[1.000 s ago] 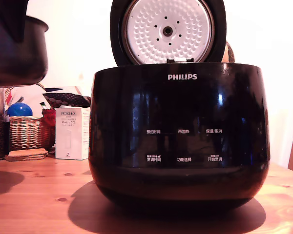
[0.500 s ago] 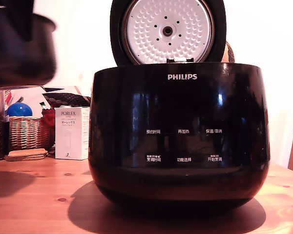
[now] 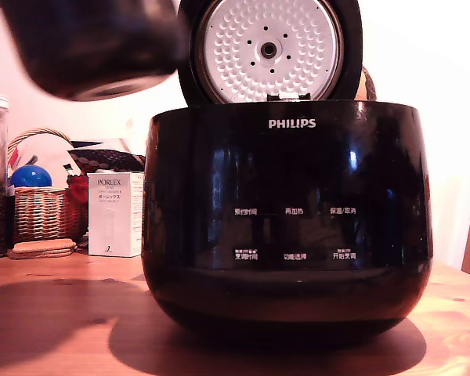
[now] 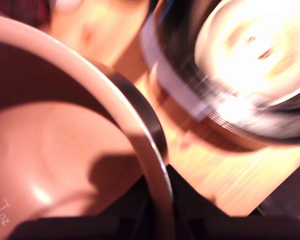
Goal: Place the pot you are holding inside the rice cooker
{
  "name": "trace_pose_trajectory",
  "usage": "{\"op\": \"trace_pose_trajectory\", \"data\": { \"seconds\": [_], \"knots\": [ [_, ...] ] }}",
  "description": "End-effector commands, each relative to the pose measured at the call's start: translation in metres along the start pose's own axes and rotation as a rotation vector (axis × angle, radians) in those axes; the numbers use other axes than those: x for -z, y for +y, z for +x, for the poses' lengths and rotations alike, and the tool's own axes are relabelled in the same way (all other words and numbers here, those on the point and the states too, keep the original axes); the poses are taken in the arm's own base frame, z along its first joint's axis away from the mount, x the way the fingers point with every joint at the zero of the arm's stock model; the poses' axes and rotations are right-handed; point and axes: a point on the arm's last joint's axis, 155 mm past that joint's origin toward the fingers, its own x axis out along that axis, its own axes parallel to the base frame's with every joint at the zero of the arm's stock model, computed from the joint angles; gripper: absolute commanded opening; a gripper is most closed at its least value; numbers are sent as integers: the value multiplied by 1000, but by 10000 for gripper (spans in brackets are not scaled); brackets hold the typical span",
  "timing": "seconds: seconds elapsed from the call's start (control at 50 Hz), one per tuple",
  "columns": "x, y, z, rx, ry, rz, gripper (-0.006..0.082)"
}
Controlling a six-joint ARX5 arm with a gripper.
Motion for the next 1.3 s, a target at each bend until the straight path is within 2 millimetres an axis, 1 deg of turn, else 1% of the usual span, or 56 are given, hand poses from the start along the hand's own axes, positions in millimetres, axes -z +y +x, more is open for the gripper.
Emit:
{"op": "trace_pose_trajectory", "data": {
  "seconds": [0.0, 0.22, 0.38, 0.48, 0.68, 0.8, 0.98, 1.1, 1.24, 1.28],
  "knots": [
    [-15, -6, -21, -2, -88, 16, -24],
    [-22, -40, -22, 49, -107, 99, -24],
    [-44, -56, -25, 69, -190, 128, -24],
    [-53, -65, -24, 100, -220, 140, -24],
    [-63, -76, -16, 146, -240, 154, -24],
    [-69, -80, -9, 160, -240, 159, -24],
    [-75, -94, 6, 200, -229, 181, -24],
    [-80, -100, 11, 205, -238, 214, -24],
    [-79, -106, 17, 215, -223, 250, -24],
    [-79, -107, 22, 217, -212, 252, -24]
  ]
}}
